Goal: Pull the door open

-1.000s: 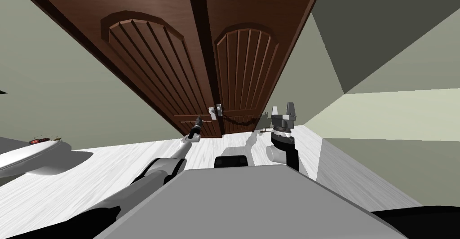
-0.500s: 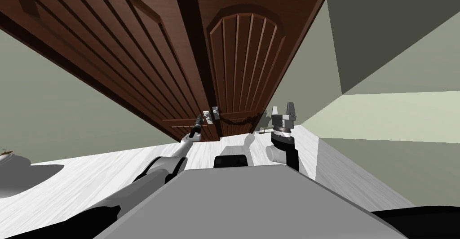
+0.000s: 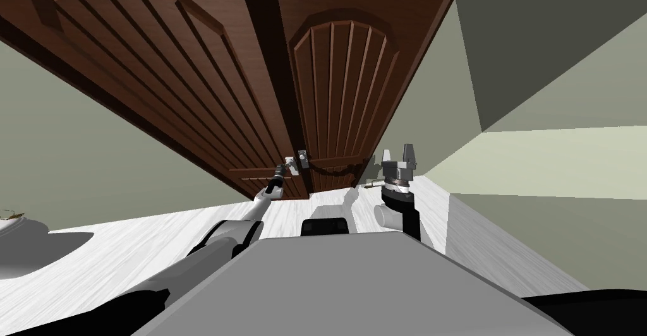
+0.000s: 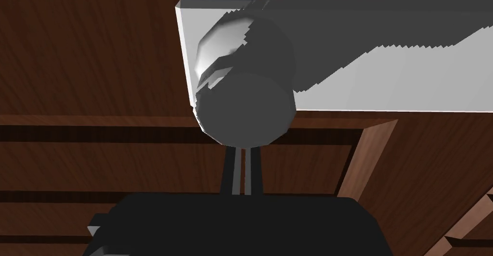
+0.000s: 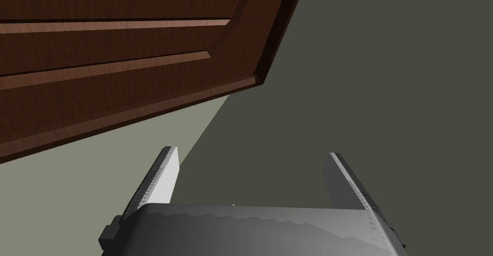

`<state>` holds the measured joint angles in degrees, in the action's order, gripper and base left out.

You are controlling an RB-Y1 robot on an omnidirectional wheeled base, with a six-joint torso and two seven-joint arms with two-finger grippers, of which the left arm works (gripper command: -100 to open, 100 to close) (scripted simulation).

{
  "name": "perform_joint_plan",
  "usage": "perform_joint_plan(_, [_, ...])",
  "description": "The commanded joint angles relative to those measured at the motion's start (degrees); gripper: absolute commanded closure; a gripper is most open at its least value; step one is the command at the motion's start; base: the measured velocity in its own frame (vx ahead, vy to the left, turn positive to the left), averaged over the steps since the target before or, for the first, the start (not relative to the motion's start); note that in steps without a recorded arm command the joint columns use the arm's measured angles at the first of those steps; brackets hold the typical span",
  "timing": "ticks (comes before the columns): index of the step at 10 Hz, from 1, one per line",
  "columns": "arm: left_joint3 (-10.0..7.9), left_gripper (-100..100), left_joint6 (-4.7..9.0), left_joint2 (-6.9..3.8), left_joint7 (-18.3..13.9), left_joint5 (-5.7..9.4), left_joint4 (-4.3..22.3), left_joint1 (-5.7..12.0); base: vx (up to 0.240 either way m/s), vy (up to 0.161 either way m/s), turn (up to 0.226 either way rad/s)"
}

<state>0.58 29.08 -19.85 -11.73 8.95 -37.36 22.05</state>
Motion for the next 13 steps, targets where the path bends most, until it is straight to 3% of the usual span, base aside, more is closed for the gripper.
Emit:
perform_joint_plan(1, [0.04,100,-0.02,0.05,0.0,-0.01,0.0,-0.06,-0.011,0.008,0.005])
perform_joint_plan(2, [0.04,100,-0.02,0.05,0.0,-0.01,0.0,-0.06,0.000,0.000,0.000])
perform_joint_plan(3, [0.22,-100,-0.09,-0.17,-0.2,-0.05,0.0,-0.32,-0.119,0.033,0.042])
perform_joint_plan(10, [2.76,-100,-0.19,0.73,-1.5,-0.80,-1.3,0.33,-0.191,0.002,-0.022])
perform_joint_plan(13, [1.28,-100,-0.11,-0.34,-1.0,-0.35,-0.4,-1.05,0.045,0.072,0.077])
